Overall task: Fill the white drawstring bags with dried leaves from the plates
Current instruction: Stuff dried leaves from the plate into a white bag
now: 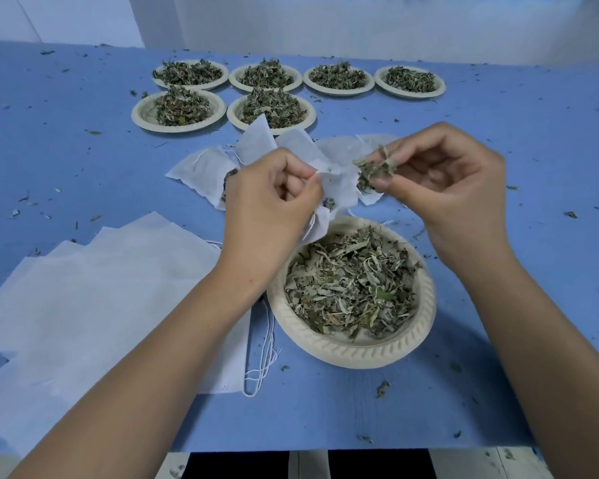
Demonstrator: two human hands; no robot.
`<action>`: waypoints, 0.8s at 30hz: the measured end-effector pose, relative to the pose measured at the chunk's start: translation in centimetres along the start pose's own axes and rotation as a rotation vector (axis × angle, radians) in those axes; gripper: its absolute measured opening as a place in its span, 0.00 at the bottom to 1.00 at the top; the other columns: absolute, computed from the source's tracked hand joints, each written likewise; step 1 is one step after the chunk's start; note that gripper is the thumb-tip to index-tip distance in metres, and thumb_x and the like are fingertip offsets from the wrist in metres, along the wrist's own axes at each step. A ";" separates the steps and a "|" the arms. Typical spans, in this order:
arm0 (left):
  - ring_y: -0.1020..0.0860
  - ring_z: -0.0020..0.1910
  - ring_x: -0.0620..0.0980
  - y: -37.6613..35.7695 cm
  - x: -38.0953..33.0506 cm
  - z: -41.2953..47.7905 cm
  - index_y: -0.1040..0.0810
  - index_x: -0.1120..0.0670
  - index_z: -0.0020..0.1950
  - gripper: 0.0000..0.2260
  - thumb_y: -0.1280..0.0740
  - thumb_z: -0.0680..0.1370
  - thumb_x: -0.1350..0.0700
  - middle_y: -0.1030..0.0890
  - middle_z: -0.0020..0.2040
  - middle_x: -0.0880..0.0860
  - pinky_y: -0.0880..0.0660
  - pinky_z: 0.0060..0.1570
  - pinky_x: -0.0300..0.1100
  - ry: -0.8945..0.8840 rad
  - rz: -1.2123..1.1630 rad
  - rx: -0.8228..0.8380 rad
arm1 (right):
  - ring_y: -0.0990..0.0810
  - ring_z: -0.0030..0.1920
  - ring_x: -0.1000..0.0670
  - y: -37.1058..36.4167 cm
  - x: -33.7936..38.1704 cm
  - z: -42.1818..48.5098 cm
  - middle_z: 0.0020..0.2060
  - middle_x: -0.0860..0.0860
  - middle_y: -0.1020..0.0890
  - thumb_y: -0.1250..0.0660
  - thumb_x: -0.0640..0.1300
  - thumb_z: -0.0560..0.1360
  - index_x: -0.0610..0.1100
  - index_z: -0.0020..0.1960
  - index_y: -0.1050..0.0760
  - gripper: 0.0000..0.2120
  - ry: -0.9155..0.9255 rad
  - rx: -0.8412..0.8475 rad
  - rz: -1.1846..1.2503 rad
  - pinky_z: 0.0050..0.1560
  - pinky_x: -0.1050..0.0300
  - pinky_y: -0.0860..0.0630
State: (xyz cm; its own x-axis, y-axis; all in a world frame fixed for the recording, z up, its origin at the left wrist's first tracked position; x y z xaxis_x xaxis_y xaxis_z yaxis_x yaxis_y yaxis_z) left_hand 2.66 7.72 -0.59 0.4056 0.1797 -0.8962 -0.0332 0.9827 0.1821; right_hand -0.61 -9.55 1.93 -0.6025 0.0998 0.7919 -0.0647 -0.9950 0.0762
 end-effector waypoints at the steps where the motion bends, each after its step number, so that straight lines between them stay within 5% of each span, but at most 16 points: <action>1: 0.29 0.25 0.46 -0.3 -0.1 -0.2 0.22 0.53 0.38 0.08 0.30 0.77 0.62 0.26 0.26 0.46 0.29 0.30 0.42 -0.015 0.000 0.020 | 0.15 0.46 0.48 -0.2 0.2 -0.2 0.40 0.50 0.15 0.27 0.29 0.68 0.42 0.45 0.23 0.11 0.034 -0.001 -0.084 0.49 0.56 0.20; 6: 0.28 0.27 0.46 -0.8 -0.4 -0.8 0.21 0.57 0.40 0.05 0.30 0.76 0.62 0.25 0.27 0.50 0.29 0.31 0.40 -0.074 -0.020 0.028 | 0.19 0.42 0.47 -2.4 0.3 -0.4 0.43 0.45 0.16 0.28 0.29 0.70 0.36 0.45 0.17 0.05 0.230 0.263 -0.610 0.48 0.60 0.23; 15: 0.28 0.25 0.45 -0.7 -0.6 -0.8 0.21 0.54 0.40 0.06 0.30 0.76 0.62 0.25 0.26 0.46 0.29 0.28 0.39 -0.074 -0.075 0.004 | 0.19 0.42 0.48 -3.4 0.4 -1.1 0.41 0.44 0.16 0.29 0.28 0.71 0.35 0.43 0.17 0.04 0.312 0.234 -0.685 0.47 0.60 0.24; 20: 0.29 0.26 0.44 -0.5 -0.5 -0.8 0.21 0.55 0.41 0.05 0.30 0.77 0.63 0.25 0.27 0.50 0.30 0.29 0.37 -0.073 -0.056 -0.014 | 0.19 0.44 0.50 -2.7 0.4 -1.0 0.48 0.42 0.20 0.29 0.29 0.71 0.35 0.47 0.19 0.06 0.223 0.222 -0.586 0.50 0.62 0.22; 24: 0.29 0.27 0.44 -0.7 -0.8 -0.9 0.21 0.55 0.41 0.05 0.30 0.76 0.62 0.25 0.27 0.46 0.30 0.30 0.37 -0.096 -0.085 0.027 | 0.21 0.40 0.51 -3.2 0.9 -1.2 0.40 0.46 0.20 0.30 0.32 0.74 0.34 0.43 0.20 0.01 0.251 0.246 -0.519 0.44 0.59 0.23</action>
State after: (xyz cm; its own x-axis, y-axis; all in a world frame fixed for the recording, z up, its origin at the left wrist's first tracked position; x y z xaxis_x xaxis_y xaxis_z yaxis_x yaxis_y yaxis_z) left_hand 1.53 6.90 -0.37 0.4911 0.0891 -0.8665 0.0297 0.9925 0.1188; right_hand -1.92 -6.28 1.69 -0.7126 0.5384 0.4499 -0.2317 -0.7858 0.5735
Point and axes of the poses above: each hand's wrist, its own z-axis towards the middle knuckle, its own y-axis out of the back of the hand, x = y × z, the point moved 6 cm from there along z, towards the middle knuckle
